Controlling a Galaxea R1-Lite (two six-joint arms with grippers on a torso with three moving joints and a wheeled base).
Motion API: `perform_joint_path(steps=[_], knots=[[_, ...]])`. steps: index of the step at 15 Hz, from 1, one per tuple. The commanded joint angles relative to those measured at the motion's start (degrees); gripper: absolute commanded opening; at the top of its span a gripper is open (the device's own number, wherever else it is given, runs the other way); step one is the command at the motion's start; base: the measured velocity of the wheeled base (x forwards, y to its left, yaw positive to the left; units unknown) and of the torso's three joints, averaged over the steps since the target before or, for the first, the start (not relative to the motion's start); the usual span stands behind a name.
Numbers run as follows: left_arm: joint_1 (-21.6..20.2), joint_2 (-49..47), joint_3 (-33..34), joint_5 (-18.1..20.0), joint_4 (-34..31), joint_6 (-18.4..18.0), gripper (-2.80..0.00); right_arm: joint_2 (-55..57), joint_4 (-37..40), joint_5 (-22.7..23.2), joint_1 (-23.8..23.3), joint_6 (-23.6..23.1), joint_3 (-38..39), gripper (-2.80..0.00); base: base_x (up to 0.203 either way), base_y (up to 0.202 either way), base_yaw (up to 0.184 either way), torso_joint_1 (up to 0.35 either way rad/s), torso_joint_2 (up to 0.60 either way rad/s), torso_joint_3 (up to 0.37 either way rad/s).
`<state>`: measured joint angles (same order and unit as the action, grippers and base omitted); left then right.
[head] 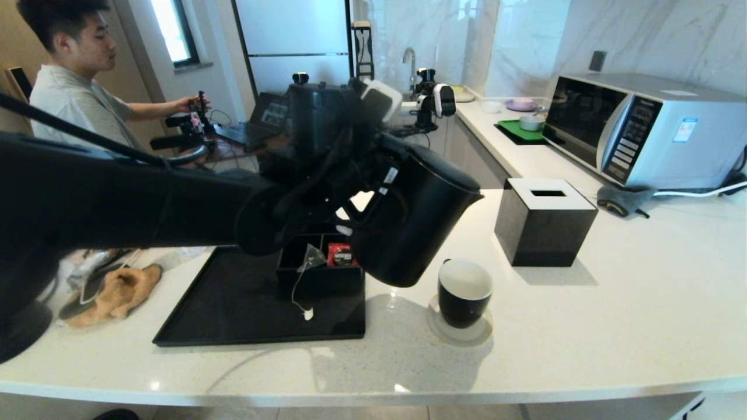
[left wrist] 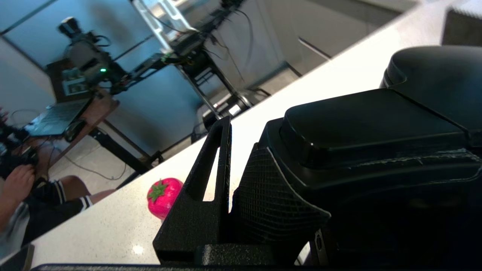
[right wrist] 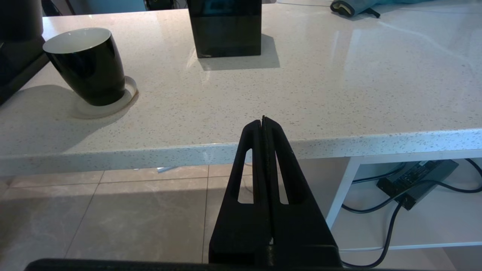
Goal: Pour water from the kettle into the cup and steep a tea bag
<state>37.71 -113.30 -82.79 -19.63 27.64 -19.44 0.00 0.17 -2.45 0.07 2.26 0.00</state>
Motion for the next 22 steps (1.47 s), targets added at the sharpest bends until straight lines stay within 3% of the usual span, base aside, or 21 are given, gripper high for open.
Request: perform_joint_path(steps=[1, 3, 11, 17, 22], knots=[[-0.32, 1.1, 1.88, -1.48, 3.11, 0.85, -2.8, 0.0, 0.0, -0.01, 0.01, 0.03, 0.0, -2.8, 0.0, 0.0, 0.0, 0.0, 0.0, 0.0], [-1.46, 2.35, 3.82, -3.59, 6.63, 1.9, -2.8, 0.0, 0.0, -0.01, 0.01, 0.03, 0.0, -2.8, 0.0, 0.0, 0.0, 0.0, 0.0, 0.0], [-8.74, 10.07, 14.11, -4.24, 16.11, 3.87, -2.8, 0.0, 0.0, -0.04, 0.01, 0.03, 0.0, -2.8, 0.0, 0.0, 0.0, 0.0, 0.0, 0.0], [-15.91, 19.55, 26.09, -4.35, 17.14, 7.18, -2.8, 0.0, 0.0, -0.01, 0.01, 0.03, 0.0, -2.8, 0.0, 0.0, 0.0, 0.0, 0.0, 0.0], [-23.36, 24.69, 30.75, -4.05, 17.18, 7.89, -2.8, 0.0, 0.0, -0.01, 0.01, 0.03, 0.0, -2.8, 0.0, 0.0, 0.0, 0.0, 0.0, 0.0]])
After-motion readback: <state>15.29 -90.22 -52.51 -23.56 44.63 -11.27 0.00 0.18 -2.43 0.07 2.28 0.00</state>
